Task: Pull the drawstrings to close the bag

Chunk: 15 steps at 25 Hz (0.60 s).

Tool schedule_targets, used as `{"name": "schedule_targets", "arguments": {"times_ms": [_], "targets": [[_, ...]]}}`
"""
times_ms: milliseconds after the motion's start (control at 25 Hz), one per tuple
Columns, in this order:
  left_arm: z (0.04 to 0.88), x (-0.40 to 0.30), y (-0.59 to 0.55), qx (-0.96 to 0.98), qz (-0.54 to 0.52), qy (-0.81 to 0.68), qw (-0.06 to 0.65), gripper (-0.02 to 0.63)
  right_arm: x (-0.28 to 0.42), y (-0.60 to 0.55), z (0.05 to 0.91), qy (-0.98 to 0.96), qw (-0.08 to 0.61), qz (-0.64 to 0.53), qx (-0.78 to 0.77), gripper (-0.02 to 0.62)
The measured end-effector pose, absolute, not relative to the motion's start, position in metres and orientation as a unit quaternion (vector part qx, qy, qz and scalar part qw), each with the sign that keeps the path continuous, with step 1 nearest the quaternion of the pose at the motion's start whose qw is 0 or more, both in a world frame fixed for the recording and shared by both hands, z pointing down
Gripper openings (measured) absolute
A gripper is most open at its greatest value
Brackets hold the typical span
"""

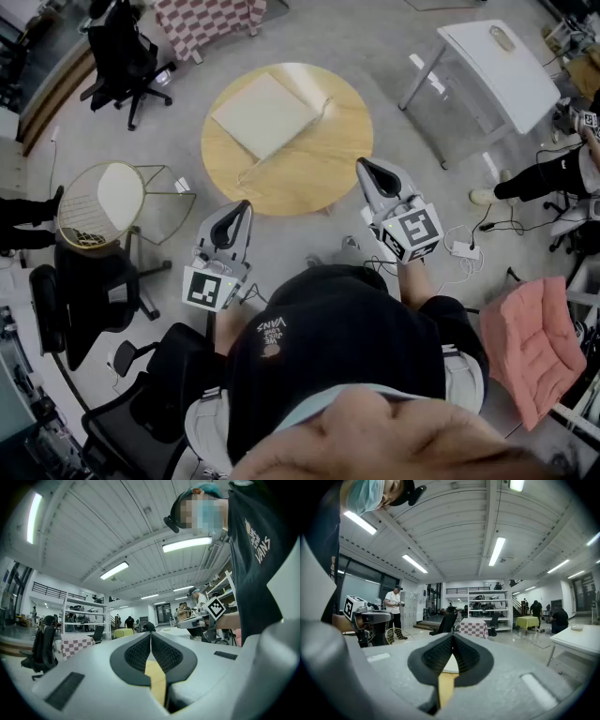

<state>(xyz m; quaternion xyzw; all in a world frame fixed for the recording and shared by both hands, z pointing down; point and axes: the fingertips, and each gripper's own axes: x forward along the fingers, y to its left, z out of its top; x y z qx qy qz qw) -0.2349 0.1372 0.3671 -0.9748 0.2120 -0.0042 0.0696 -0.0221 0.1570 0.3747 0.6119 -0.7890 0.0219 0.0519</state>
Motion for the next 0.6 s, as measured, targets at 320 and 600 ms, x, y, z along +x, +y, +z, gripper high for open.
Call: {"name": "schedule_targets", "arguments": {"times_ms": [320,600], "targets": [[0.376,-0.237,0.135,-0.977,-0.007,0.201,0.067,0.012,-0.031,0.156,0.378,-0.791,0.042,0.027,0.61,-0.003],[0.385,-0.235,0.126,-0.977,-0.017,0.207,0.049,0.012,-0.027,0.144,0.384,-0.796,0.014,0.052,0.603,-0.002]]}}
